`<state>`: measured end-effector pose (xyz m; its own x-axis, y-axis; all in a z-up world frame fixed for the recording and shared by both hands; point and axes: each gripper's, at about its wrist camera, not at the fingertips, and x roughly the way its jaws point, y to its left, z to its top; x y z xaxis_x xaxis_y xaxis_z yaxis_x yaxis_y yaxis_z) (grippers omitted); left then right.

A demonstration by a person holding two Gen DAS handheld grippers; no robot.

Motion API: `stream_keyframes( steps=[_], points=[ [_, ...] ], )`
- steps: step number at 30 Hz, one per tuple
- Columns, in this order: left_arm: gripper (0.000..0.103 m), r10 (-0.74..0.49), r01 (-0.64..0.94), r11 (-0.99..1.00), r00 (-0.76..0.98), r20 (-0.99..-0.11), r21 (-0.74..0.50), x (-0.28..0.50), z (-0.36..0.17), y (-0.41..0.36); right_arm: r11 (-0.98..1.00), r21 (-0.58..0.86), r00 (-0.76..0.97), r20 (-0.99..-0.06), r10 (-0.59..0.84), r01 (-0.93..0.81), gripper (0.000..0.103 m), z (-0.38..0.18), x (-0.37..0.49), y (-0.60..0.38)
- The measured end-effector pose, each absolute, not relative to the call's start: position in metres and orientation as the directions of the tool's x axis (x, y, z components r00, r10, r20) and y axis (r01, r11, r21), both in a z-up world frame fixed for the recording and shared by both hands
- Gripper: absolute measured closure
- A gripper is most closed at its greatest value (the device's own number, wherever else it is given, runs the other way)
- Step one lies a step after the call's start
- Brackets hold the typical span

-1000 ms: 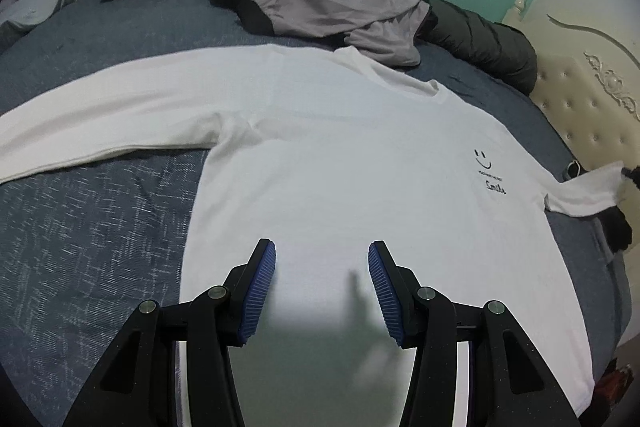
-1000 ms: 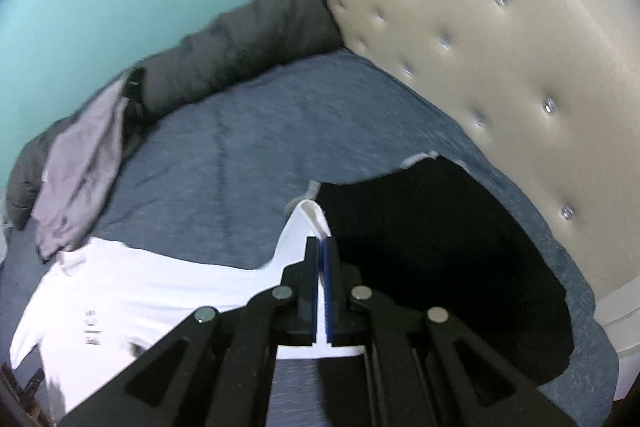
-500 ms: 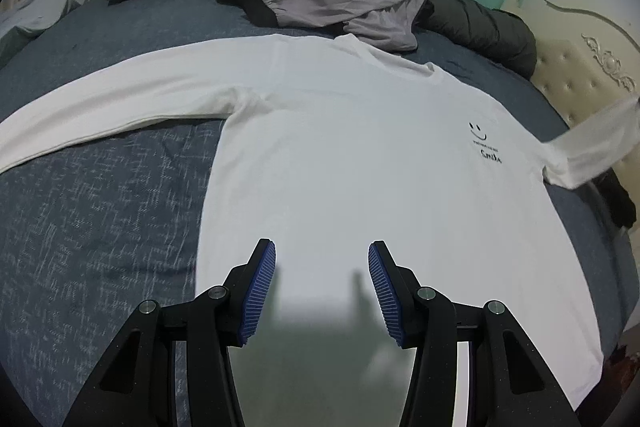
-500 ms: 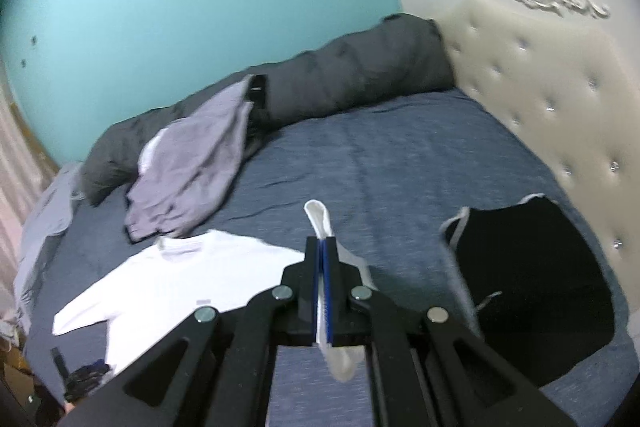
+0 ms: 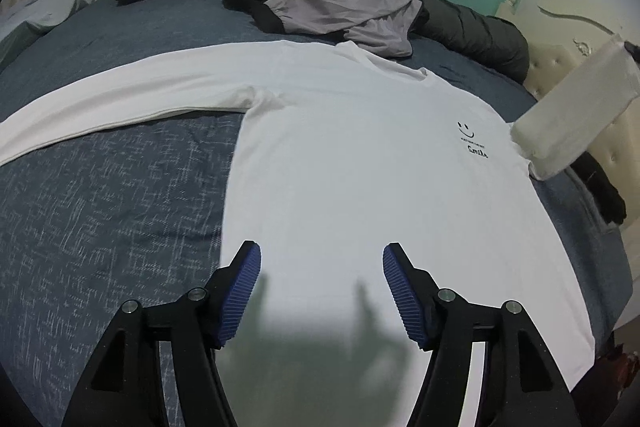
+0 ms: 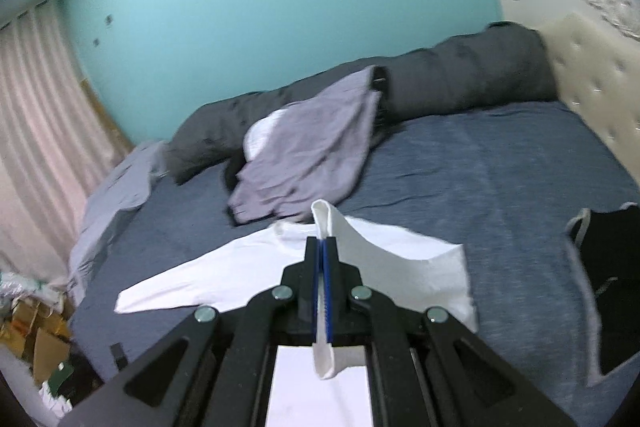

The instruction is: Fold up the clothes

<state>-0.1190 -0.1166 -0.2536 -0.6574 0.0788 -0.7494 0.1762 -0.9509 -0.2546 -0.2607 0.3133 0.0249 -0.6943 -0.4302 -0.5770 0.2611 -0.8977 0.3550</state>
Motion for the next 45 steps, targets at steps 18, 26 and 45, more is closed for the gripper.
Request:
stream_keyframes(
  steps=[18, 26, 45],
  points=[
    [0.02, 0.075, 0.201, -0.937, -0.683, -0.727, -0.286, -0.083, -0.243, -0.147, -0.719, 0.482, -0.388, -0.618, -0.684, 0.501, 0.102, -0.058, -0.207, 0.109],
    [0.013, 0.065, 0.204, -0.94, -0.681, -0.729, -0.275, -0.074, -0.241, -0.149, -0.717, 0.505, -0.264, -0.697, -0.667, 0.48, 0.101, -0.142, -0.185, 0.069],
    [0.0, 0.047, 0.148, -0.971, -0.655, -0.754, -0.189, -0.091, -0.252, -0.128, -0.809, 0.49, -0.329, -0.743, -0.582, 0.324, 0.055, -0.2, -0.18, 0.14]
  ],
)
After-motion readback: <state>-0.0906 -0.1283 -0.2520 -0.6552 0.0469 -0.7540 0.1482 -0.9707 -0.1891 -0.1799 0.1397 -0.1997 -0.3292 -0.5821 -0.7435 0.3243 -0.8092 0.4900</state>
